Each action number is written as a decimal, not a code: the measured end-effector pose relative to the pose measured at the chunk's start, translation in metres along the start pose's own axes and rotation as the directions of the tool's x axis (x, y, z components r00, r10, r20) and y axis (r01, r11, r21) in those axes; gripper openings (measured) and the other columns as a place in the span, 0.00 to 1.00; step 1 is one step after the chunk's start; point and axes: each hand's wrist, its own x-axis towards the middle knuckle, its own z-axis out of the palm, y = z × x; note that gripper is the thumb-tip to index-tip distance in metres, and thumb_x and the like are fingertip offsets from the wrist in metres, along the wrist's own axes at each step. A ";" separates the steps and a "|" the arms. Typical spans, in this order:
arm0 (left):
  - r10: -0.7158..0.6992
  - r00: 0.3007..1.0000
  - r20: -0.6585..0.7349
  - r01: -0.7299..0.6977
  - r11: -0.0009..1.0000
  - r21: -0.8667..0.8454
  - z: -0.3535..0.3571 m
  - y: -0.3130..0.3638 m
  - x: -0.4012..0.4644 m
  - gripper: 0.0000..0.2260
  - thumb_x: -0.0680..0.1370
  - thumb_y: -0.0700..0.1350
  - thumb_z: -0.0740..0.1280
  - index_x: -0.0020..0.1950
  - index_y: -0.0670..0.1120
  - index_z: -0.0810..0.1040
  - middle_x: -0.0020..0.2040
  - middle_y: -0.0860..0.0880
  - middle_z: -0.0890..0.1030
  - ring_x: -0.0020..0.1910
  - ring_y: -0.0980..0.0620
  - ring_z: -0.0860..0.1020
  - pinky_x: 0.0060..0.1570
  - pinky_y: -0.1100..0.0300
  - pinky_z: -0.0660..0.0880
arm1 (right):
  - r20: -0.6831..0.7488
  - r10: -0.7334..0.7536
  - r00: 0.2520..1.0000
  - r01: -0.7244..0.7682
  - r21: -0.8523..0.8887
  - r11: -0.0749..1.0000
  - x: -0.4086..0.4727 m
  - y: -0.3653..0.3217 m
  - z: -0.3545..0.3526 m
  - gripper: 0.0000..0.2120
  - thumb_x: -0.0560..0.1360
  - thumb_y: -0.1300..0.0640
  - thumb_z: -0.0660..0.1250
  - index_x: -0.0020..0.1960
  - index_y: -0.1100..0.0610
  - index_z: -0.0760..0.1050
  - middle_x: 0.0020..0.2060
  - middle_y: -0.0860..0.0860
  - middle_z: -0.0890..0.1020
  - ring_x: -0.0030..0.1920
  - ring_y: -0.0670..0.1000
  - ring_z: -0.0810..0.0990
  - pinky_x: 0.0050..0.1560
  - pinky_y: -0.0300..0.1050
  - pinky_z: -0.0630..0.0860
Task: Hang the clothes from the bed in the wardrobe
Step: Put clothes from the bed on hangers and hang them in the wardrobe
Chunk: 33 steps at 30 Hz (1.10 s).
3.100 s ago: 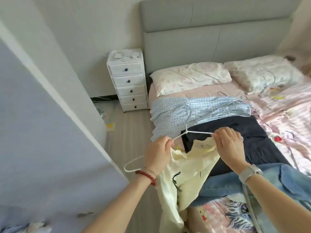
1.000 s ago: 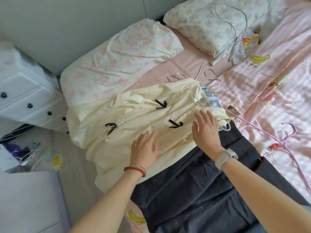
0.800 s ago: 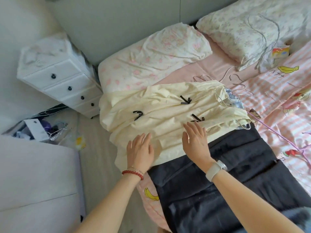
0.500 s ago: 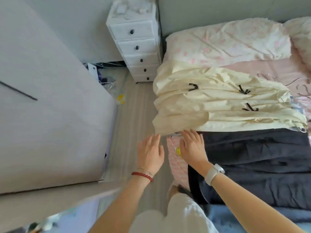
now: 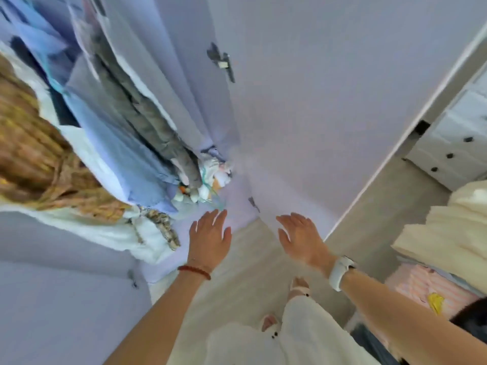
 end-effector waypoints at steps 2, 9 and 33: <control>-0.100 0.993 -0.067 0.097 0.994 -0.042 -0.020 -0.041 0.002 0.21 0.80 0.50 0.54 0.73 0.49 0.59 0.73 0.48 0.62 0.72 0.52 0.60 0.68 0.54 0.58 | -0.002 -0.097 0.995 0.097 0.016 0.995 0.033 -0.039 0.000 0.19 0.78 0.54 0.55 0.69 0.55 0.65 0.67 0.51 0.70 0.70 0.51 0.63 0.68 0.47 0.59; -0.344 0.888 -0.307 0.268 0.927 -0.264 -0.092 -0.137 0.037 0.19 0.78 0.44 0.61 0.69 0.44 0.68 0.69 0.44 0.68 0.69 0.45 0.65 0.66 0.50 0.62 | -0.100 -0.329 0.939 0.340 0.114 0.934 0.161 -0.159 -0.027 0.17 0.77 0.58 0.58 0.65 0.59 0.70 0.61 0.57 0.76 0.62 0.57 0.71 0.62 0.48 0.64; -0.015 0.811 -0.585 0.157 0.968 0.194 -0.264 -0.208 0.244 0.24 0.77 0.54 0.51 0.69 0.46 0.69 0.70 0.48 0.69 0.68 0.44 0.68 0.64 0.37 0.62 | -0.355 -0.180 0.918 0.283 0.265 0.922 0.472 -0.310 -0.168 0.17 0.78 0.60 0.56 0.67 0.59 0.65 0.61 0.63 0.70 0.56 0.64 0.73 0.55 0.53 0.70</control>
